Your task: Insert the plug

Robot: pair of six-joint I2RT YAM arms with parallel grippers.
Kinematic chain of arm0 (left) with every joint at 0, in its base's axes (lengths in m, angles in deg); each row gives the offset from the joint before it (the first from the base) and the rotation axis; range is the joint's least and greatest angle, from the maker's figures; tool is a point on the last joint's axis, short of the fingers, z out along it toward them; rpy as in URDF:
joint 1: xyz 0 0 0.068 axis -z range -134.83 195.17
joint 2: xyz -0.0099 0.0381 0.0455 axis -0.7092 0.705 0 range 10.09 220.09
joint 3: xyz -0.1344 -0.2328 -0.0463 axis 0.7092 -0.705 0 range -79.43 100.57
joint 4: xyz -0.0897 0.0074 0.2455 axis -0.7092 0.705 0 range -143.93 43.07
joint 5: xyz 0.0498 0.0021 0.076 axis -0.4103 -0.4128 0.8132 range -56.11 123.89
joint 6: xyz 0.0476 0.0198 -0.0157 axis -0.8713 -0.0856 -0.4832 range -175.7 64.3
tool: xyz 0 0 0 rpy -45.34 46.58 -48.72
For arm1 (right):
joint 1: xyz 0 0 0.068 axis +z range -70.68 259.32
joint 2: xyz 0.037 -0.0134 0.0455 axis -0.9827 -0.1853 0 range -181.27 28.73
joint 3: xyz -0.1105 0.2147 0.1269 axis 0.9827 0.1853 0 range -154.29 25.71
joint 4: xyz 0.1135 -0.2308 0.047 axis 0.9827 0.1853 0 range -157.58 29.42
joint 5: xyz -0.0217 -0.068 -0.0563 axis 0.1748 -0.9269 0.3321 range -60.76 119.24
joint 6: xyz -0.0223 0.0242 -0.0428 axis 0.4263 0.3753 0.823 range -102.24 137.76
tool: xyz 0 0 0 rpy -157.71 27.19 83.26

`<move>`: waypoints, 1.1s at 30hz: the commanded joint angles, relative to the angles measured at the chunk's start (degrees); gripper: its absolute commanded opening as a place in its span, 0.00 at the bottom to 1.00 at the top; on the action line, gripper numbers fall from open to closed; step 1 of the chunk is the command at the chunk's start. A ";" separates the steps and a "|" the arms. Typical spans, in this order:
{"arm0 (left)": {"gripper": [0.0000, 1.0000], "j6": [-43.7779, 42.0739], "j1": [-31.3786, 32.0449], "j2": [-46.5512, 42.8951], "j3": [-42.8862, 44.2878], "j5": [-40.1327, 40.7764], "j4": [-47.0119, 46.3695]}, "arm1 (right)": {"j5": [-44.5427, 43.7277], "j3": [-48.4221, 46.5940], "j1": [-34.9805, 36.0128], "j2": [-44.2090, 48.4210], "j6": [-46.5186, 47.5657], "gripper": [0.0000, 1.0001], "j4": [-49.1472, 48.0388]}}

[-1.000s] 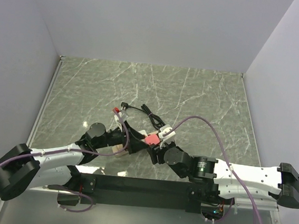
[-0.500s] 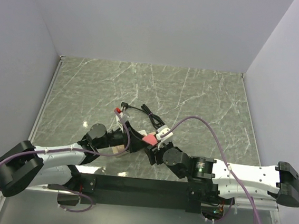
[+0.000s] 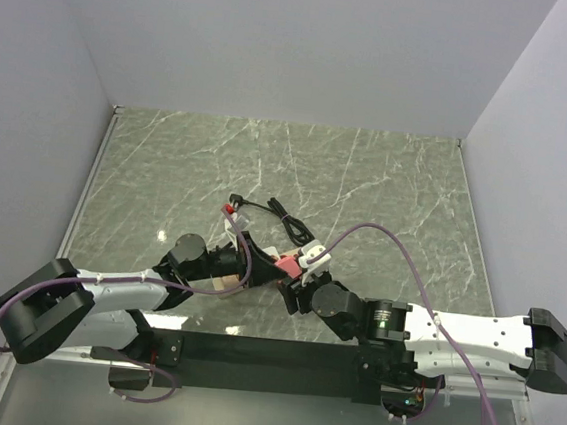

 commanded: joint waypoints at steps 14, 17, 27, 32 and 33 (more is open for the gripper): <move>0.01 -5.15 -2.51 -8.76 -1.16 -5.87 -5.01 | 14.98 1.22 -4.82 20.81 4.78 0.92 -0.67; 0.01 -3.75 -2.51 -9.64 -2.39 -8.51 -9.49 | 22.07 2.98 -9.04 22.48 4.43 0.91 -2.69; 0.01 0.56 -2.51 -12.37 -5.64 -12.73 -20.07 | 39.40 8.78 -15.74 22.31 3.55 0.78 -15.08; 0.01 1.09 -2.51 -13.69 -6.17 -13.17 -20.77 | 45.39 9.93 -16.79 20.73 4.25 0.73 -21.06; 0.01 1.00 -2.51 -14.04 -6.17 -13.00 -20.68 | 46.71 9.93 -16.79 20.46 4.51 0.72 -21.59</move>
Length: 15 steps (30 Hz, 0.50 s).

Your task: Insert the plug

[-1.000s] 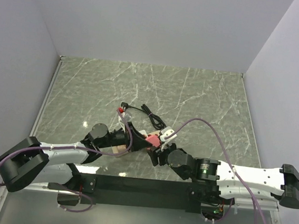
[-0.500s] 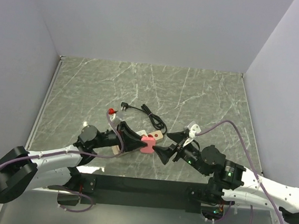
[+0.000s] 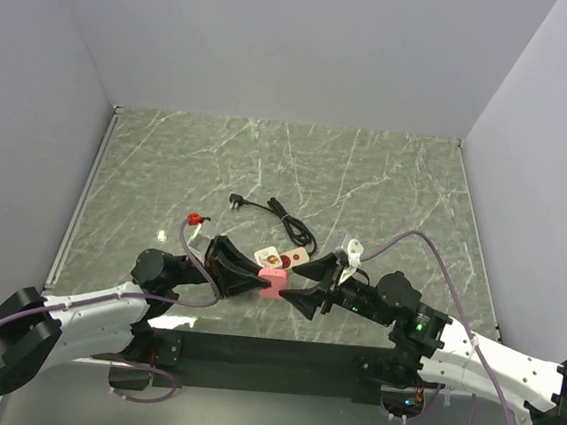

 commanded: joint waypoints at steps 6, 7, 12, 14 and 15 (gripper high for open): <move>0.01 1.29 -0.09 -1.89 -0.53 -2.03 -5.18 | 10.50 1.19 -1.87 -1.57 1.46 0.61 -10.77; 0.01 1.37 -0.09 -1.89 -0.62 -2.03 -5.62 | 11.72 1.19 -2.13 -1.92 1.46 0.59 -11.38; 0.01 1.46 -0.09 -1.36 -0.53 -2.12 -5.80 | 14.98 1.62 -2.31 -2.72 0.93 0.46 -14.02; 0.01 1.64 -0.09 -0.84 -0.53 -2.03 -6.58 | 15.86 1.98 -2.40 -2.72 0.67 0.40 -15.43; 0.01 1.90 -0.17 -0.66 -0.62 -2.20 -6.94 | 16.12 2.06 -2.40 -2.72 0.58 0.20 -15.95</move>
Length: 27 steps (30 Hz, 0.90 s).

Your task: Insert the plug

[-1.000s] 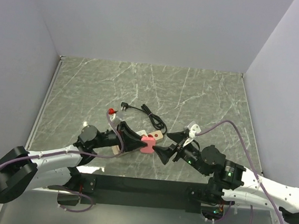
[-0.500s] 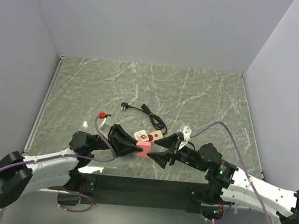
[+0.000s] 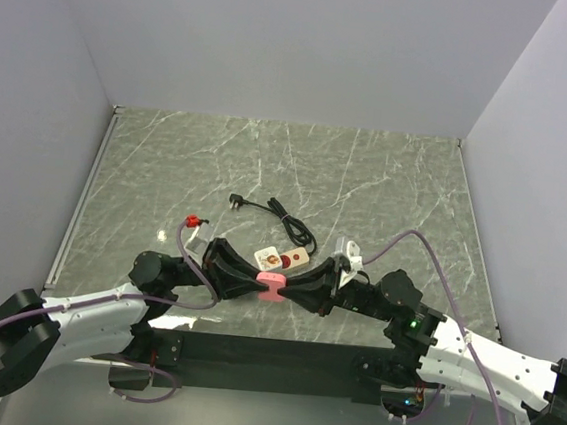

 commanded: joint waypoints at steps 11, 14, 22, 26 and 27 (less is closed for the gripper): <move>0.25 -0.22 0.00 1.69 0.58 1.67 -2.89 | 3.15 -0.47 -0.45 -3.22 0.36 0.00 -5.43; 0.84 -1.80 0.00 -0.42 0.15 5.10 0.80 | -2.21 -2.58 -0.63 -2.60 1.94 0.00 0.45; 0.99 -7.43 0.00 -11.22 -1.52 19.94 18.37 | -12.22 -5.92 -3.61 4.78 3.87 0.00 13.73; 0.99 -7.43 0.00 -17.11 -2.32 29.60 29.50 | -18.45 -9.51 -4.32 4.61 5.28 0.00 19.00; 1.00 -7.52 0.00 -17.82 -2.32 35.02 32.07 | -19.78 -10.49 -4.50 3.13 5.72 0.00 21.45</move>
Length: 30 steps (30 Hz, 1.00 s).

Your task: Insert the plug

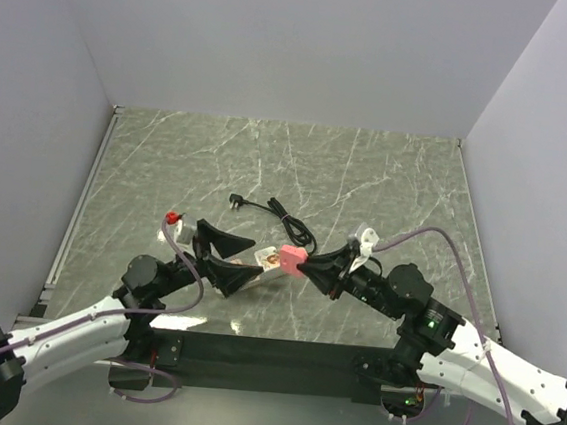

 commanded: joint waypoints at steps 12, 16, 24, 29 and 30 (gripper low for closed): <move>0.99 7.14 7.29 -12.71 -0.41 48.65 42.67 | -20.44 -16.17 -8.90 -22.85 -1.53 0.00 12.00; 1.00 10.83 7.73 -16.76 -0.68 54.36 47.51 | -17.99 -16.43 -10.75 -28.65 -3.29 0.00 9.19; 1.00 17.96 9.40 -15.45 -4.89 52.27 43.66 | -22.19 -18.98 -11.63 -38.76 -5.39 0.00 8.22; 0.99 19.98 11.42 -15.36 -5.51 55.25 44.54 | -22.28 -19.33 -13.92 -42.36 -6.45 0.00 6.90; 0.99 20.68 11.60 -15.19 -5.77 56.04 44.54 | -22.72 -19.34 -14.18 -42.63 -6.45 0.00 6.99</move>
